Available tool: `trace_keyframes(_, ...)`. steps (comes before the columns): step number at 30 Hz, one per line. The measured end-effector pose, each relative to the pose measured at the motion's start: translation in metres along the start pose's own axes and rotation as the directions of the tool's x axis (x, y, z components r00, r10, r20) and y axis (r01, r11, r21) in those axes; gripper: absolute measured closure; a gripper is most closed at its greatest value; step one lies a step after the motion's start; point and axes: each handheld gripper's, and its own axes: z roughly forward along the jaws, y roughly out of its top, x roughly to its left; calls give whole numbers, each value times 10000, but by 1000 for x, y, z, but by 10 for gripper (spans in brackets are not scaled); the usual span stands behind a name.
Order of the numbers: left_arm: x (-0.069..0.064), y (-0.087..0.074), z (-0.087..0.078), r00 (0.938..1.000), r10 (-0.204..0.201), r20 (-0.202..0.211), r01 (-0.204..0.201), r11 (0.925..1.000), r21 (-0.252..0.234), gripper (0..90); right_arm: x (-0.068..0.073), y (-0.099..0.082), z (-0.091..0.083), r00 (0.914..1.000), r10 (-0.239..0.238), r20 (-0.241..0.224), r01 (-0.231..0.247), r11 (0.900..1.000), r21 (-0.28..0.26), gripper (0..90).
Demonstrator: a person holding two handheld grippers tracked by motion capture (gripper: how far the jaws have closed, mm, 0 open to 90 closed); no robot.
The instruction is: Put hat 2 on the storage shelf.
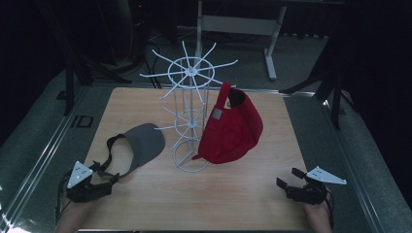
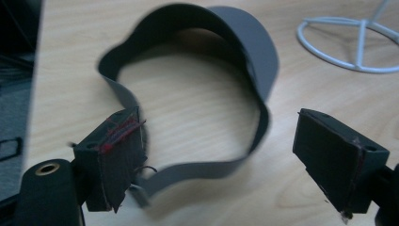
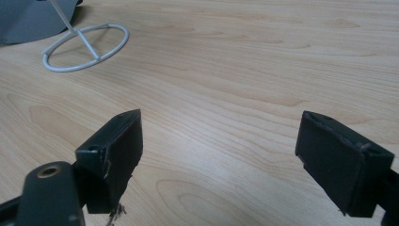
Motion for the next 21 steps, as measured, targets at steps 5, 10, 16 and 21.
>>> trace_keyframes(5,15,-7,0,9996,-185,192,175,9986,507,168,-1,-2,3,10000,69,-38,-69,9999,95,155)
trace_keyframes(10,22,-13,8,9998,-183,109,170,9935,1126,168,0,-1,6,10000,-14,-83,15,9999,135,154)
trace_keyframes(16,28,-15,15,9992,-364,-137,378,9909,1290,209,1,-1,6,10000,-42,-83,43,9999,158,155)
trace_keyframes(21,29,-14,23,9996,275,-108,-251,9829,1822,210,1,-1,7,9999,-41,-131,44,9998,215,155)
